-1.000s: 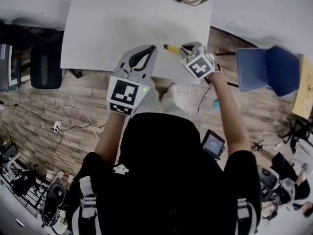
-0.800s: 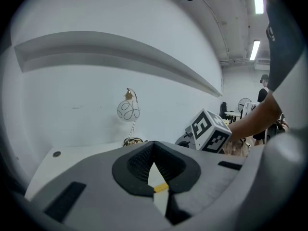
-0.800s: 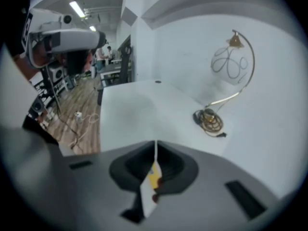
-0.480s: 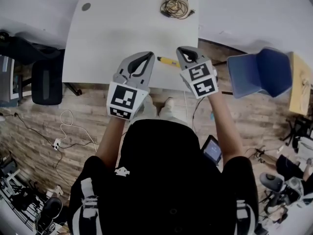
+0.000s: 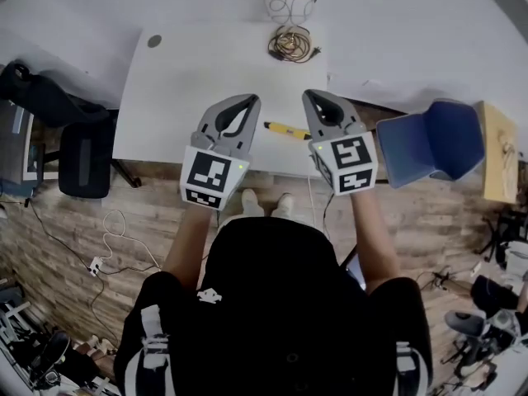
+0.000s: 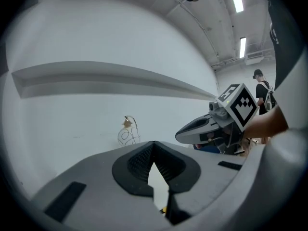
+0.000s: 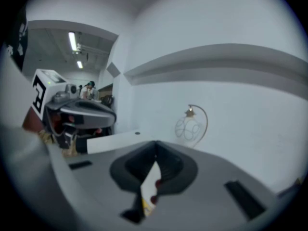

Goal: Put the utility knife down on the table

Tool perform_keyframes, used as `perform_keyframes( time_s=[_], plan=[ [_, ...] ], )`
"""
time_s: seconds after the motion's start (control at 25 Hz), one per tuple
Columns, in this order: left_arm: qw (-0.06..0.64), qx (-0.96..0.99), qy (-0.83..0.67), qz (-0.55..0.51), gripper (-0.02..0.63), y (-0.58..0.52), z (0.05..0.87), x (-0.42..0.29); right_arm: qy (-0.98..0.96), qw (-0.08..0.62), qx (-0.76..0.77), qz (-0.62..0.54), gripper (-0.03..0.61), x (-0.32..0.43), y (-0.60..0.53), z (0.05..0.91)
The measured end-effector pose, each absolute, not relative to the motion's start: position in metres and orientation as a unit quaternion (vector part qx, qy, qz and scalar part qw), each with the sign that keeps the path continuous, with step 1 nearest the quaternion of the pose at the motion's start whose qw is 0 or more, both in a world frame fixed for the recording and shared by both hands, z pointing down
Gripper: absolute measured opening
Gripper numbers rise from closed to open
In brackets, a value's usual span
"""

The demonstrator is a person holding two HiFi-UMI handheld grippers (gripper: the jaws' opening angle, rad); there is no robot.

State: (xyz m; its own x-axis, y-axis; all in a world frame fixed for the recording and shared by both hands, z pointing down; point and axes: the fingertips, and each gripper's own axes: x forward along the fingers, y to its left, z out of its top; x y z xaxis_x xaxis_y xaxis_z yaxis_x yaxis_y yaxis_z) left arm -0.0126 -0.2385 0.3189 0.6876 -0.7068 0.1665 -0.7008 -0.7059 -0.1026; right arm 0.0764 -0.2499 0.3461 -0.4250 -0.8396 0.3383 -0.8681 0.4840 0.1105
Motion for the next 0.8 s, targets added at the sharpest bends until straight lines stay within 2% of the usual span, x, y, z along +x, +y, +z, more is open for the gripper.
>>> perform_keyframes(
  time_s=[0.24, 0.8],
  plan=[
    [0.033, -0.917, 0.39, -0.076, 0.017, -0.233, 0.293, -0.016, -0.841, 0.129, 0.525, 0.022, 0.034, 0.084, -0.237, 0.308],
    [0.05, -0.92, 0.384, -0.057, 0.017, -0.225, 0.264, -0.016, -0.834, 0.092, 0.545, 0.007, 0.034, 0.095, -0.226, 0.283]
  ],
)
